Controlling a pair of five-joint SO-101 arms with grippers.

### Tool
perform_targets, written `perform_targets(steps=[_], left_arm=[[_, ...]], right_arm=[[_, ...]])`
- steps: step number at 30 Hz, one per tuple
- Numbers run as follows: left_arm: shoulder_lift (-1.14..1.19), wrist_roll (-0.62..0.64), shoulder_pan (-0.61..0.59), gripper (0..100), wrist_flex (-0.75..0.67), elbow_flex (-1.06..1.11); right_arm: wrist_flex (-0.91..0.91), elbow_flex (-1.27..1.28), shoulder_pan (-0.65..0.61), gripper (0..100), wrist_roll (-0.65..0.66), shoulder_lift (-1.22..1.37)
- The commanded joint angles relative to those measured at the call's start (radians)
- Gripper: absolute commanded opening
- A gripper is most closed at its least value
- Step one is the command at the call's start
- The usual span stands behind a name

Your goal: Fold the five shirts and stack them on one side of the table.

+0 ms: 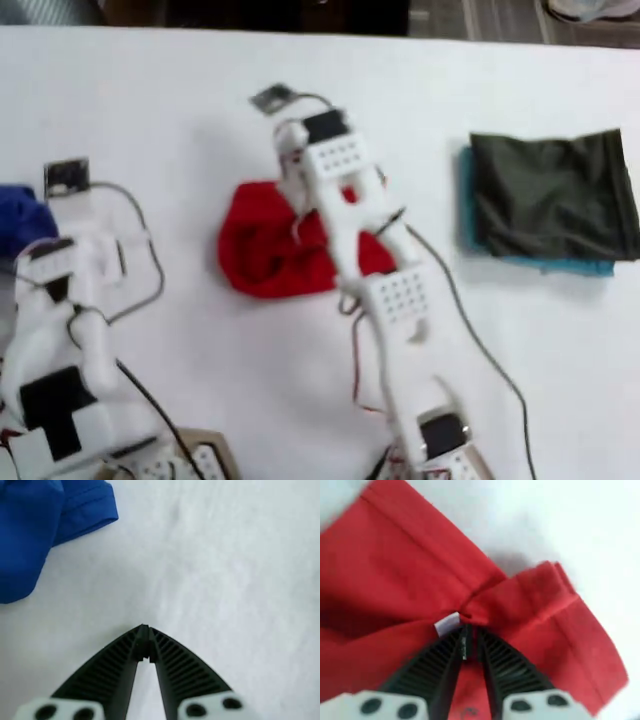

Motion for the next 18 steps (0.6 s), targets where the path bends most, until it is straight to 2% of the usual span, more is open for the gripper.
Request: perform_targets(steps=[1,5,10,15,18], left_arm=[[-0.005,0.011,-0.005,3,-0.017,-0.022],[-0.005,0.011,-0.005,3,-0.017,-0.022],[-0.005,0.011,-0.005,3,-0.017,-0.022],[-0.005,0.011,-0.003,3,-0.017,-0.022],[-0.005,0.011,-0.003,3,-0.017,-0.022]], right_arm=[[0.027,0.206,0.035,2.2,0.049,-0.202],[0.025,0.526,0.036,2.2,0.087,-0.39],[0.024,0.792,0.03,2.2,0.095,-0.68],[-0.002,0.858,0.035,2.2,0.19,-0.857],[-0.183,0.812,0.012,2.2,0.15,-0.846]])
